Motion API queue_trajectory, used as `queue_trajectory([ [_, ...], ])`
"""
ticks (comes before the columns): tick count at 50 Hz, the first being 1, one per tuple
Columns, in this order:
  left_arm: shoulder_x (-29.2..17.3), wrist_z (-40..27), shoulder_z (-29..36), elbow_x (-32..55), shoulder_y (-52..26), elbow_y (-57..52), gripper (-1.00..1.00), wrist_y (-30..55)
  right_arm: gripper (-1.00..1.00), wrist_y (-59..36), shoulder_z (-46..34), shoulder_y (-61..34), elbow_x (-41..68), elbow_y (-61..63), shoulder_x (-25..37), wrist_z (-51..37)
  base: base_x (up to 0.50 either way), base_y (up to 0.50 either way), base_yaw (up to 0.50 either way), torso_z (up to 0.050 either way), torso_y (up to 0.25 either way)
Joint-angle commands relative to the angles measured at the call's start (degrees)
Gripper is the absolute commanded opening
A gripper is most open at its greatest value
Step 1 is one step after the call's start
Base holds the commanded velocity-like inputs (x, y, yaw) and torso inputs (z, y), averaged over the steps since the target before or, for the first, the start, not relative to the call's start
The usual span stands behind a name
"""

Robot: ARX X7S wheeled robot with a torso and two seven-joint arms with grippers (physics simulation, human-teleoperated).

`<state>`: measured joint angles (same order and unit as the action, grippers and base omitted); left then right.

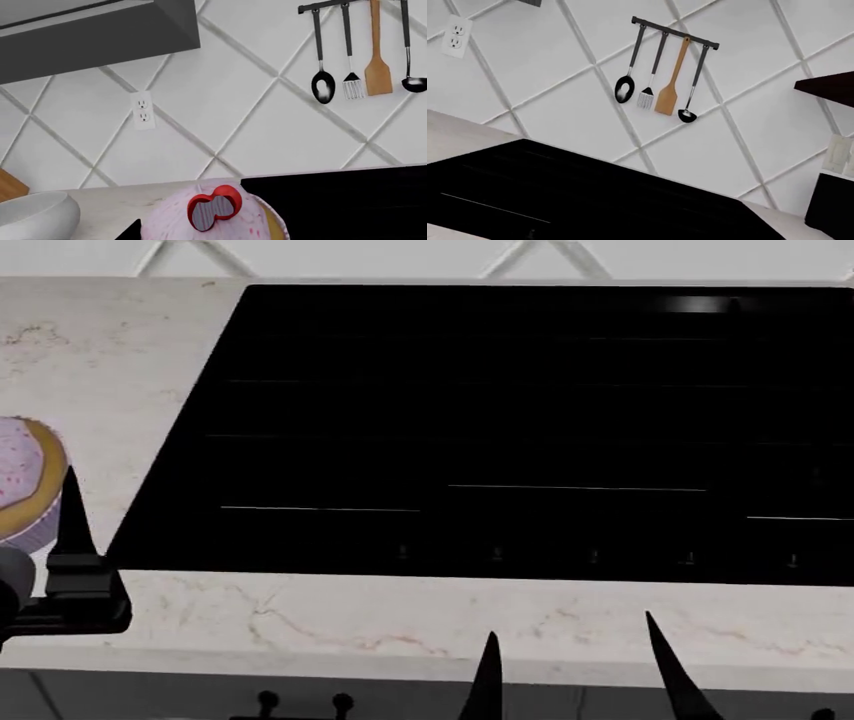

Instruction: Pick up the bowl with cake and place it on the tray. Pick up the cupcake and place it on the tray.

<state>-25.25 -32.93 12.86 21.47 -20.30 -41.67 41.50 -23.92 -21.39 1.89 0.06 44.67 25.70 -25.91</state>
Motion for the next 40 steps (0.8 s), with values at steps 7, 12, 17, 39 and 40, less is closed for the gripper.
queue_trajectory([
  [7,-0.11,-1.19,-0.09,1.64,-0.21,0.08,-1.0,-0.71,1.0,-0.18,-0.26,-0.2,-0.08,0.1,0.18,-0.1,0.0,0.5,0.0,0.0,0.0],
  [12,-0.1,-1.2,0.07,1.67,-0.46,0.15,-1.0,-0.66,1.0,-0.2,-0.43,-0.53,-0.15,0.02,0.25,0.0,0.0,0.5,0.0,0.0,0.0],
  [17,0.0,-1.11,0.41,1.64,-0.81,0.35,-1.0,-0.76,1.0,-0.42,-0.31,-0.88,0.0,0.01,0.33,0.1,0.0,0.5,0.0,0.0,0.0],
  [39,-0.1,-1.69,0.34,1.71,0.11,0.17,-1.0,-1.32,1.0,0.03,-0.34,0.02,0.04,0.27,0.83,-0.27,0.0,0.5,0.0,0.0,0.0],
  [40,-0.11,-1.72,0.33,1.74,0.13,0.12,-1.0,-1.29,1.0,0.0,-0.34,0.02,0.06,0.31,0.83,-0.28,0.0,0.5,0.0,0.0,0.0],
])
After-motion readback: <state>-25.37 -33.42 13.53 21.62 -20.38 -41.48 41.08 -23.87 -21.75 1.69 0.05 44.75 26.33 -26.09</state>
